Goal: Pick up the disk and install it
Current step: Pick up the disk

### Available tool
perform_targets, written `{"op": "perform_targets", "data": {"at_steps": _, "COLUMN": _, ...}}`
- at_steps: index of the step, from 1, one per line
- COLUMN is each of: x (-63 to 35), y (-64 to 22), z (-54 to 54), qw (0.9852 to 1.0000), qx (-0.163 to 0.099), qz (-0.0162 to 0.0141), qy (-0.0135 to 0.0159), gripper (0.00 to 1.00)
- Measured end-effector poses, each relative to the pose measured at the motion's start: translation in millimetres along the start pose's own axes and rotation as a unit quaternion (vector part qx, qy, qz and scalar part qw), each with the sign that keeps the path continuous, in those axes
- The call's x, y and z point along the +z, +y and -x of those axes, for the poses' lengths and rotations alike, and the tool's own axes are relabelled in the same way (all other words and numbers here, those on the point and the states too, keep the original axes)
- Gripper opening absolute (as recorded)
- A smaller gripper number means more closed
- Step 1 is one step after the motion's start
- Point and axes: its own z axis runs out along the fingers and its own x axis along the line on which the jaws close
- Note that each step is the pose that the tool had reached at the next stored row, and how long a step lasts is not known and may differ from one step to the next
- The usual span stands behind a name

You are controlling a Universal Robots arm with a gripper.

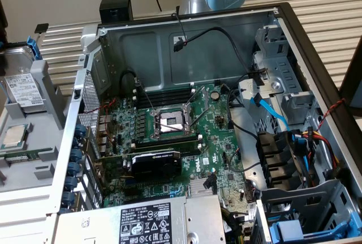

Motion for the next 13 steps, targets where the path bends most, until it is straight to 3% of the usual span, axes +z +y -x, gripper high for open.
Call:
{"op": "perform_targets", "data": {"at_steps": 6, "x": 0.2, "y": 0.0, "z": -0.4, "qw": 1.0000, "qx": 0.000, "qz": 0.0000, "qy": 0.0000, "gripper": 0.60}}
{"op": "perform_targets", "data": {"at_steps": 9, "x": 0.2, "y": 0.1, "z": -0.4, "qw": 1.0000, "qx": 0.000, "qz": 0.0001, "qy": 0.0000, "gripper": 0.62}}
{"op": "perform_targets", "data": {"at_steps": 10, "x": 0.3, "y": 0.1, "z": -0.4, "qw": 1.0000, "qx": 0.000, "qz": 0.0001, "qy": 0.0000, "gripper": 0.68}}
{"op": "perform_targets", "data": {"at_steps": 13, "x": 0.4, "y": 0.0, "z": -0.5, "qw": 1.0000, "qx": 0.000, "qz": 0.0001, "qy": 0.0000, "gripper": 0.68}}
